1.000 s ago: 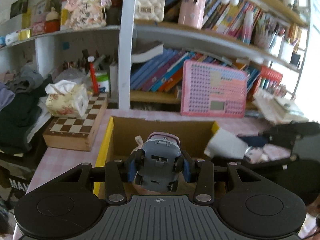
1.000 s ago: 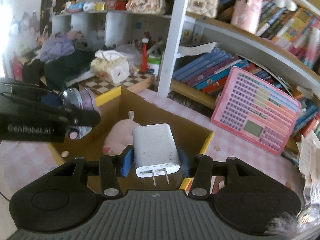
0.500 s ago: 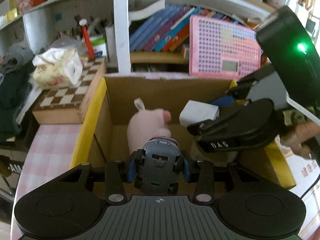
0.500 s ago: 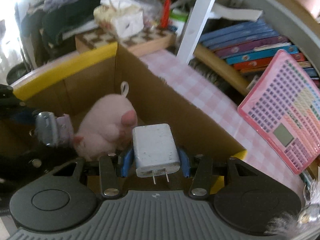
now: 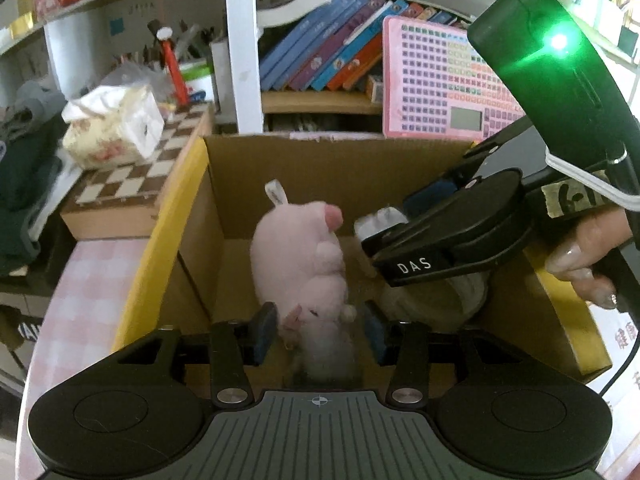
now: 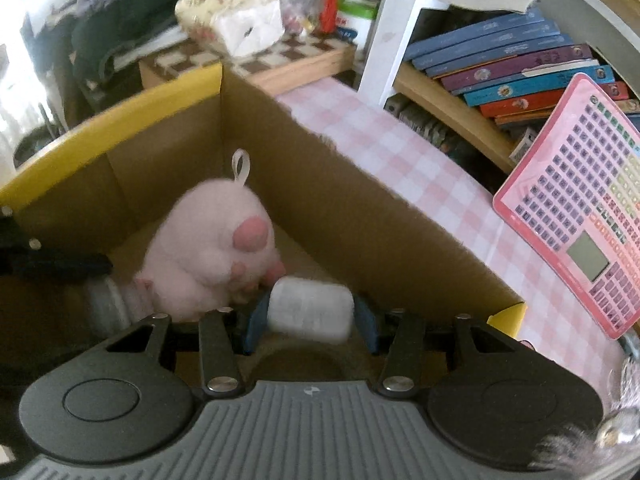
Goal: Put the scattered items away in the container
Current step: 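Lower the car and charger into the box and open both tools, then lift both tools out of the box and pull back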
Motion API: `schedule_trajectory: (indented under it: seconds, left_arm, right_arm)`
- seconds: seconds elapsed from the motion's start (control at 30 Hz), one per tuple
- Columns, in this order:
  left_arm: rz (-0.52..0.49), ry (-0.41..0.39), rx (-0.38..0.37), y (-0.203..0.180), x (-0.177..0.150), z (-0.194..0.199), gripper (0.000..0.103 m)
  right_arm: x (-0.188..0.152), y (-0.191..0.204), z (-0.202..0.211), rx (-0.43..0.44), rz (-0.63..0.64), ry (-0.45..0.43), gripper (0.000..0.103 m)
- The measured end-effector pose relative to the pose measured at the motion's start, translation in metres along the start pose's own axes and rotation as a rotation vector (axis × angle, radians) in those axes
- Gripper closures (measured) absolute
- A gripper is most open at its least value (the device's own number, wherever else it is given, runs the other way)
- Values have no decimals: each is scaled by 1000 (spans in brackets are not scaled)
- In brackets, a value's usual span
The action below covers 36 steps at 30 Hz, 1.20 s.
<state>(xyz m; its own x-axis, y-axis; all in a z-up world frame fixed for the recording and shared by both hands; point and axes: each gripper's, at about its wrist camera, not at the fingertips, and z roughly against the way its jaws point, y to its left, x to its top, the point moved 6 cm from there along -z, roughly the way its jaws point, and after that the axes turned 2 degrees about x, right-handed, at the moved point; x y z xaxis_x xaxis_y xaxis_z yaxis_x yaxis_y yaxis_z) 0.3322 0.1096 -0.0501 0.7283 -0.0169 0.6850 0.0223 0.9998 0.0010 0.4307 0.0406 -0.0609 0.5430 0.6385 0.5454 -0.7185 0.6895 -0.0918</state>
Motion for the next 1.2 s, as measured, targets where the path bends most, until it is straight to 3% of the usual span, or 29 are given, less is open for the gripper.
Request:
schedule_trajectory:
  seconds: [0.13, 0.33, 0.47, 0.53, 0.7, 0.83, 1.2]
  left_arm:
    - [-10, -41, 0, 1, 3, 11, 41]
    - [-11, -95, -11, 1, 6, 34, 41]
    - [-12, -146, -24, 1, 6, 57, 38]
    - [-13, -173, -25, 1, 6, 69, 32]
    - [-30, -244, -19, 1, 2, 102, 31]
    - [-40, -280, -23, -1, -5, 124, 29]
    - [-47, -276, -25, 4, -48, 172, 25]
  right_arm:
    - [5, 3, 10, 8, -12, -26, 52]
    - [7, 10, 34, -6, -38, -70, 50]
    - [7, 19, 59, -22, -56, -118, 48]
    - [6, 24, 76, -32, -54, -151, 47]
    - [1, 36, 118, -51, -80, -233, 45]
    - [-13, 48, 144, -66, -89, -269, 45]
    - [-81, 75, 191, -97, -178, -303, 45]
